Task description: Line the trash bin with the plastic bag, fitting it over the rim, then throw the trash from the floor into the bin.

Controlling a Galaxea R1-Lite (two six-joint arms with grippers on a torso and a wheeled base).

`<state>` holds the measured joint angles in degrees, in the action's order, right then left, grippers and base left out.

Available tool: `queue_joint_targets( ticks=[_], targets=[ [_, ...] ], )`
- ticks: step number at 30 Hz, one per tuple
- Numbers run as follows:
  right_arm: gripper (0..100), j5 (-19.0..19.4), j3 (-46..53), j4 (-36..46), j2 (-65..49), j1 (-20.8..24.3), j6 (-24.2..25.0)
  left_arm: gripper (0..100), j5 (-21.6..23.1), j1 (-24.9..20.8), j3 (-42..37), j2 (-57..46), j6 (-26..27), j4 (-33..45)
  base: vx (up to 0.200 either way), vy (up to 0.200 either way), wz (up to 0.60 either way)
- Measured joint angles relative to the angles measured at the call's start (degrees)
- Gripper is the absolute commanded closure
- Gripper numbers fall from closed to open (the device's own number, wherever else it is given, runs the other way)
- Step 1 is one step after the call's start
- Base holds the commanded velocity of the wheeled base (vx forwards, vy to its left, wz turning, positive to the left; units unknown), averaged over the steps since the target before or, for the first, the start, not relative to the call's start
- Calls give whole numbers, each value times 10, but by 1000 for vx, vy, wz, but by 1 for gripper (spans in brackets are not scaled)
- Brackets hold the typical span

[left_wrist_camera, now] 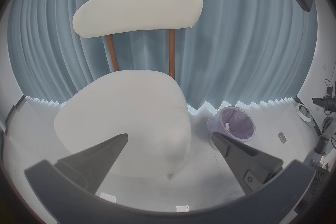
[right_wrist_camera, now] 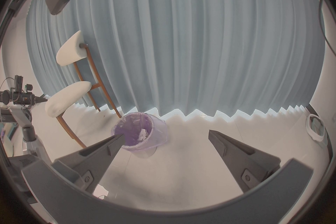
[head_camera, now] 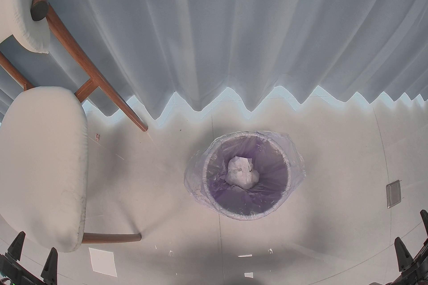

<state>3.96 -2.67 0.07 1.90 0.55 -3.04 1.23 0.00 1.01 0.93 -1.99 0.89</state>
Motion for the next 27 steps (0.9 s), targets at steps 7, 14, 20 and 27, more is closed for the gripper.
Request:
queue_joint_targets(
  ticks=[7,14,20,27],
  targets=[
    [0,-36,15,-1,-10,-3,29,0,0,0,0,0,0,0,0,0,0],
    [0,-36,16,-1,-13,-3,29,0,0,0,0,0,0,-1,0,0,0],
    [0,-28,17,-1,-13,-3,25,0,0,0,0,0,-1,-2,0,0,0],
    [0,-29,17,-1,-13,-3,25,0,0,0,0,0,-1,-3,0,0,0]
  ],
)
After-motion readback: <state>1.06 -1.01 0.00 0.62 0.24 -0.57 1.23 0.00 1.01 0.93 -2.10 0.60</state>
